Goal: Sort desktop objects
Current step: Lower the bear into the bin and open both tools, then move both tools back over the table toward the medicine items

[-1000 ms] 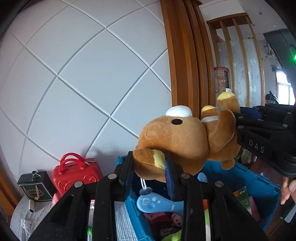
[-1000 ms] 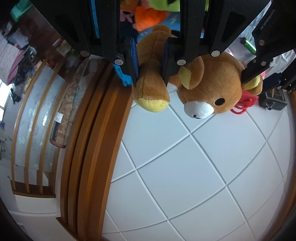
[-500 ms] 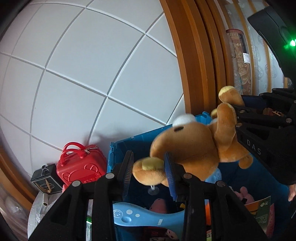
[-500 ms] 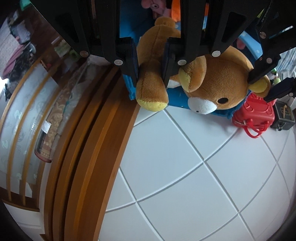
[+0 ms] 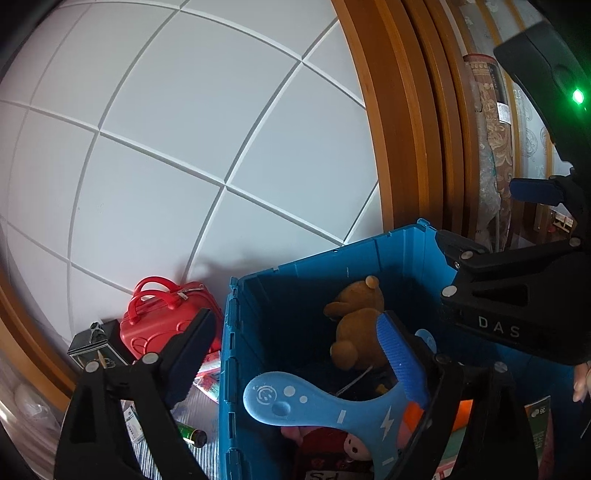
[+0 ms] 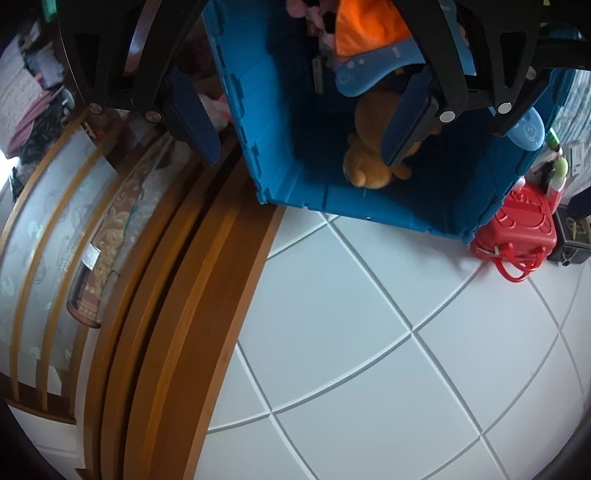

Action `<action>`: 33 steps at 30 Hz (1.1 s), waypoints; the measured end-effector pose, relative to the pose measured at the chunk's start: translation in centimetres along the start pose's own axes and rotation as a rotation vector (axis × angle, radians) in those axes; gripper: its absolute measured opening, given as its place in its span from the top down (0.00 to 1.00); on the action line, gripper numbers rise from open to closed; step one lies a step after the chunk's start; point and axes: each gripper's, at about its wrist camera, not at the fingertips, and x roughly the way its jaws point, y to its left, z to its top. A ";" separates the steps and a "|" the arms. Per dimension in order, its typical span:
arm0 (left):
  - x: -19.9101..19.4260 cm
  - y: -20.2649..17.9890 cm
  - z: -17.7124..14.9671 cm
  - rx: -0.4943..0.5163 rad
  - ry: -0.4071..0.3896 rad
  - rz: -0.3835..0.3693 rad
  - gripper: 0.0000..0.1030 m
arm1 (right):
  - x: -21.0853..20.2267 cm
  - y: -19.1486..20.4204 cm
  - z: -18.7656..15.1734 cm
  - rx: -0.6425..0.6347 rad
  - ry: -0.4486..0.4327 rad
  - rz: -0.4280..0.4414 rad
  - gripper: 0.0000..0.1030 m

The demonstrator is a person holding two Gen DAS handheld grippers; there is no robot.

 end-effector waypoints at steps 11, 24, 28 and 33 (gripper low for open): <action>-4.8 7.9 -0.1 -0.129 -0.031 -0.018 0.02 | -4.1 2.3 2.2 -0.015 -0.014 0.048 0.01; -13.9 25.1 -4.0 -0.206 -0.020 0.022 0.00 | -17.1 13.6 9.1 -0.058 -0.098 0.128 0.01; -15.5 30.4 -6.6 -0.176 -0.011 0.057 0.00 | -19.1 20.0 9.3 -0.063 -0.088 0.157 0.00; -16.1 37.1 -10.7 -0.150 0.003 0.096 0.00 | -19.4 28.3 8.0 -0.064 -0.071 0.207 0.00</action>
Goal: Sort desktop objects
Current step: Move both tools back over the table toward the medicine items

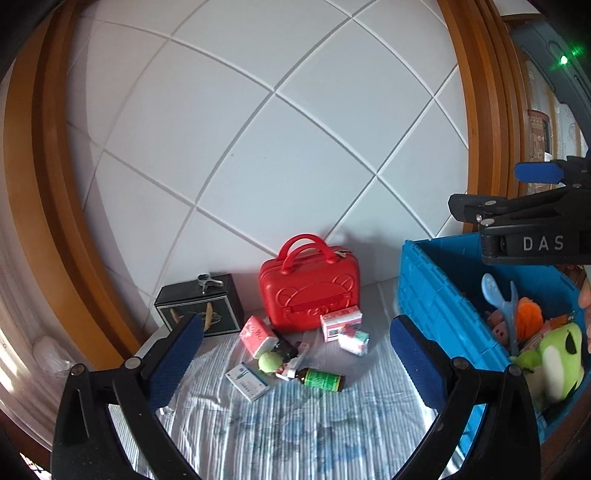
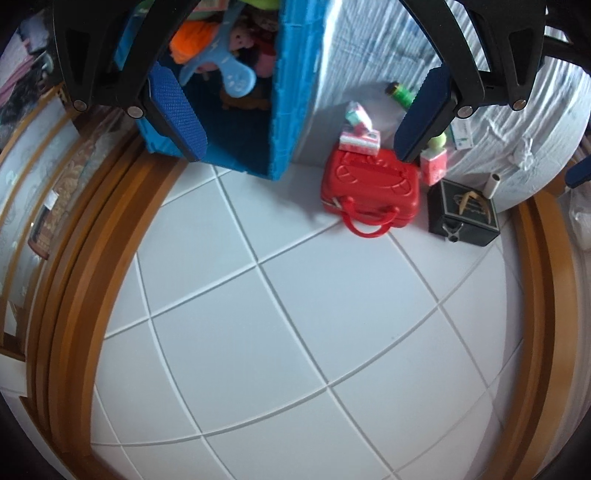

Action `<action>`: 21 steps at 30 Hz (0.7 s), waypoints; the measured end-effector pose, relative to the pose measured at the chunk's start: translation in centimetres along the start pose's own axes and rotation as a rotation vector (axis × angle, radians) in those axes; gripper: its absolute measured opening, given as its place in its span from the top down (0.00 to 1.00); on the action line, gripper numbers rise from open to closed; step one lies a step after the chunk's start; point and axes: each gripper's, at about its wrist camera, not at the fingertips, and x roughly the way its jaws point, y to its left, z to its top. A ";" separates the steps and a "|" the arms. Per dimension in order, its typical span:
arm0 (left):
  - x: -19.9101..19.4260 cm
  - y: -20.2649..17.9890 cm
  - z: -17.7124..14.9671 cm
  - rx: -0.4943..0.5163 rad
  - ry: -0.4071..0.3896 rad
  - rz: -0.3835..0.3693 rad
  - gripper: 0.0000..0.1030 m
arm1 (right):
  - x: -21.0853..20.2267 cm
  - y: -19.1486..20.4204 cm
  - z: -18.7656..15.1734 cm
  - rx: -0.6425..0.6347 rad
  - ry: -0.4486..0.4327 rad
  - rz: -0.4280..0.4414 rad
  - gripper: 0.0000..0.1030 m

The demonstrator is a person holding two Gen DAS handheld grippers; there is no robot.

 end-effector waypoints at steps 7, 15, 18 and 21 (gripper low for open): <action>3.1 8.3 -6.1 -0.053 0.060 0.018 0.00 | 3.0 7.9 -5.3 0.114 0.040 0.125 0.00; 8.6 11.7 -14.0 -0.104 0.208 0.028 0.00 | 7.7 11.9 -13.9 0.127 0.129 0.178 0.00; 11.1 11.8 -16.4 -0.144 0.272 0.020 0.00 | 11.0 12.5 -16.9 0.128 0.204 0.236 0.00; 13.9 11.6 -18.4 -0.187 0.322 0.030 0.00 | 14.1 12.5 -19.5 0.146 0.249 0.263 0.00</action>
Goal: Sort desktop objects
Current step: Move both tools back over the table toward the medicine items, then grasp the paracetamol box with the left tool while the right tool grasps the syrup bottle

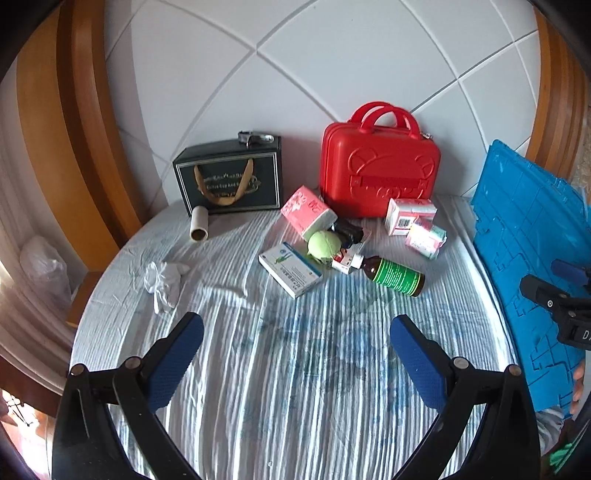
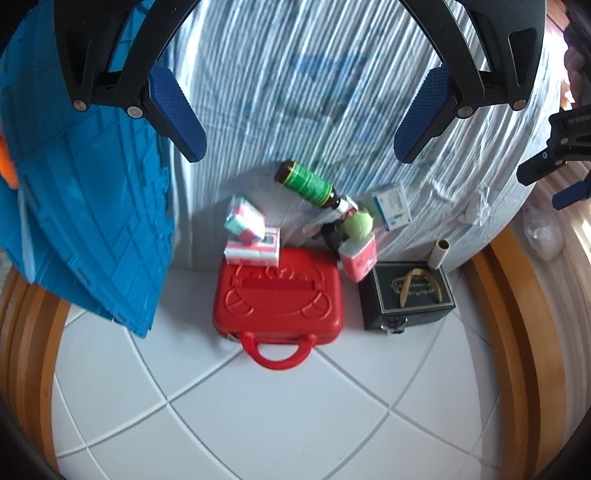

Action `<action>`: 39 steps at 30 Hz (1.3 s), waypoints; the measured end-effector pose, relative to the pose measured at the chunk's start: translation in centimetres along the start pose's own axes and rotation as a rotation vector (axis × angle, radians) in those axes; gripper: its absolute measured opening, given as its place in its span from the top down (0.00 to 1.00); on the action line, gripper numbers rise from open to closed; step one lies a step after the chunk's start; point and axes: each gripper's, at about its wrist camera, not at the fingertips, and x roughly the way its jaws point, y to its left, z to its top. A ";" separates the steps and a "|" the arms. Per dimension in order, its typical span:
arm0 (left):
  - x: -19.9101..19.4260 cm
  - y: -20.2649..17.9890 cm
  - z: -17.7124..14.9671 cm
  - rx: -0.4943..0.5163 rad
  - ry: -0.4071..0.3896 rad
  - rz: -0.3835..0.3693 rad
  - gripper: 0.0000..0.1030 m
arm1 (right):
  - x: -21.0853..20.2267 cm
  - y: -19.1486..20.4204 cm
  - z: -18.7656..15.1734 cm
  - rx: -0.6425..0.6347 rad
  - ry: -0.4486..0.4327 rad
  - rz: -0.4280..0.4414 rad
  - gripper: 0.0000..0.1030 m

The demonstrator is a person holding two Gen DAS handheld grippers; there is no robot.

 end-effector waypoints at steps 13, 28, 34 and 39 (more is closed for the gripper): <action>13.8 1.2 -2.4 -0.178 0.239 0.110 0.00 | 14.0 -3.4 -3.3 0.038 0.128 0.125 0.00; 31.5 0.8 5.6 -0.187 0.342 0.119 0.00 | 23.1 -6.1 -3.7 0.102 0.237 0.057 0.00; 36.5 0.9 6.4 -0.182 0.369 0.137 0.00 | 26.5 -4.8 -2.1 0.006 0.236 0.057 0.00; 37.8 1.2 5.5 -0.179 0.362 0.129 0.00 | 28.9 -3.8 -0.8 -0.040 0.220 0.070 0.00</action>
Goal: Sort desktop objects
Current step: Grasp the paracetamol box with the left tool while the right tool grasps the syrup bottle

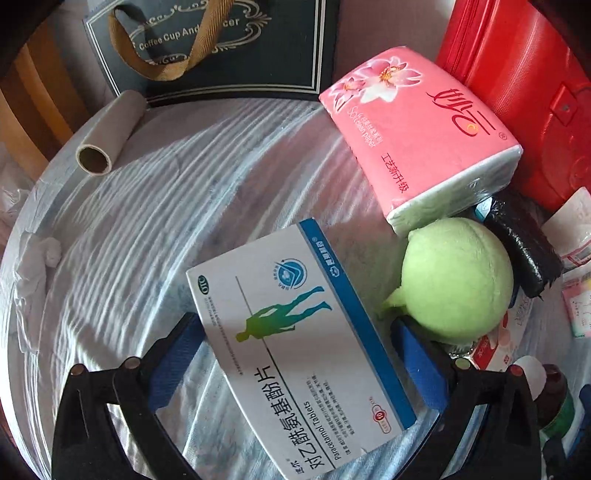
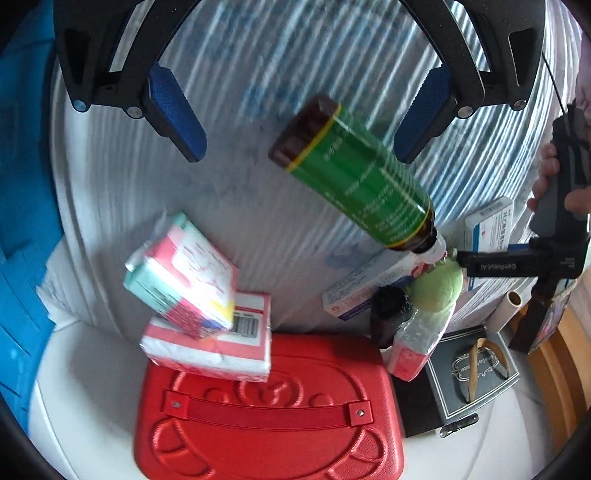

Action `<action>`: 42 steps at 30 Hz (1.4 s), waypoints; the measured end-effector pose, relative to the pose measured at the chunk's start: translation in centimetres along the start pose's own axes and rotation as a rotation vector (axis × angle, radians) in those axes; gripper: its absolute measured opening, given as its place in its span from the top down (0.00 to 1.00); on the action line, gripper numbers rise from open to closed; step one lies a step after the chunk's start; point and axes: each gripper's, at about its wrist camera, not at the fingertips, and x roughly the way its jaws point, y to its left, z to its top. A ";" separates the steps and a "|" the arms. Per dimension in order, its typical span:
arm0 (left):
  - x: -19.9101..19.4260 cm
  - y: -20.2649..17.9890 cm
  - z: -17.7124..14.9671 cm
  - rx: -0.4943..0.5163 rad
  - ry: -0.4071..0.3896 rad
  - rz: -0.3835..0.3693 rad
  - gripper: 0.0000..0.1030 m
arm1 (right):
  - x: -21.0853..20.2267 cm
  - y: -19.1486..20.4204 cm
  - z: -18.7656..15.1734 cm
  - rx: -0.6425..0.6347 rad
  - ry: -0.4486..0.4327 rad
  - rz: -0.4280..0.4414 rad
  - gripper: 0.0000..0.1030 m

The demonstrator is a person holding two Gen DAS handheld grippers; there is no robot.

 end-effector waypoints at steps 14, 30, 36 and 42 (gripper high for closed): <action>-4.6 2.3 -9.2 0.142 -0.073 -0.094 0.30 | 2.0 3.6 -1.9 -0.018 0.024 0.186 0.00; -5.9 3.9 -13.8 0.140 -0.113 -0.100 0.11 | 1.1 6.9 -5.9 -0.105 0.053 -0.009 0.00; -5.3 3.3 -13.5 0.145 -0.095 -0.098 0.00 | -2.7 6.9 -5.5 -0.048 0.020 0.065 0.00; -4.6 2.8 -11.8 0.130 -0.044 -0.086 0.00 | -2.7 7.8 -1.3 -0.136 -0.028 -0.015 0.00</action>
